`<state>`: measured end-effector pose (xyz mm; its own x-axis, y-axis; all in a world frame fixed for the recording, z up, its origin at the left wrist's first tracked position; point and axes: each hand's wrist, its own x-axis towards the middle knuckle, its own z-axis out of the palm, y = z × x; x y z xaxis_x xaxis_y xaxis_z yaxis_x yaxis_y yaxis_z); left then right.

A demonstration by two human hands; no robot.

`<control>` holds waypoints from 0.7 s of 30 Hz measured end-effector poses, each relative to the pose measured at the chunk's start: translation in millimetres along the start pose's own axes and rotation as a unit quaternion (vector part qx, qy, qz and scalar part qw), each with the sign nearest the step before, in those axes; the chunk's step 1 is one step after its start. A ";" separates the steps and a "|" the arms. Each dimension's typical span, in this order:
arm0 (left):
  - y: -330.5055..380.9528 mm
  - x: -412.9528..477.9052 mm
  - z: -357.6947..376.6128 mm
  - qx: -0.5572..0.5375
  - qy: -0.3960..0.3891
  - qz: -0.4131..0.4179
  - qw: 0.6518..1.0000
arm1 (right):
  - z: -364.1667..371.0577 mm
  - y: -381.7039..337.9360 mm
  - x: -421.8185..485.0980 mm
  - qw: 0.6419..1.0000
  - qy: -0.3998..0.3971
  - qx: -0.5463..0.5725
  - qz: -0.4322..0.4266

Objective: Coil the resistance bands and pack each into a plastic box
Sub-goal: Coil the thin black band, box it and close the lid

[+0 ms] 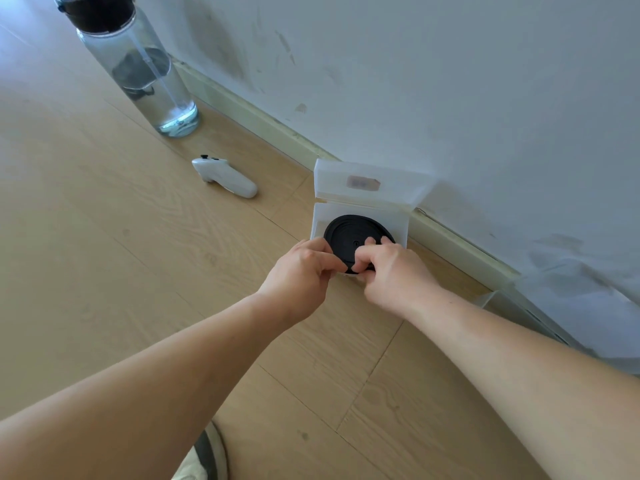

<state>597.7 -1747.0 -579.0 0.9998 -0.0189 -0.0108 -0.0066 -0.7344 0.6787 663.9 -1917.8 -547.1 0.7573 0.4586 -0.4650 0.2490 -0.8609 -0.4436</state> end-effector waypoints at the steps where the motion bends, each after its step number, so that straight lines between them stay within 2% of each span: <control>1: -0.1 0.5 0.4 -0.005 0.003 -0.006 1.000 | 1.3 -0.2 -1.7 1.000 0.005 0.001 0.000; 5: 9.3 -3.6 -0.3 -0.025 0.034 -0.011 0.999 | 9.5 2.2 -8.1 0.998 0.041 0.044 -0.012; 12: 12.7 -6.9 4.5 -0.020 0.038 -0.042 0.998 | 3.2 7.1 -5.3 0.991 0.055 0.123 0.006; 18: 16.8 0.5 1.5 0.036 0.005 -0.051 0.998 | 18.5 12.5 -9.8 0.985 0.150 0.020 -0.077; 21: 15.6 1.5 2.6 0.045 -0.004 -0.046 0.998 | 21.0 13.9 -13.3 0.983 0.160 0.024 -0.090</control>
<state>599.0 -1760.3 -570.4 0.9961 0.0455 -0.0759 0.0824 -0.7908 0.6065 644.6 -1931.3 -563.3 0.8570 0.5026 -0.1138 0.3729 -0.7573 -0.5362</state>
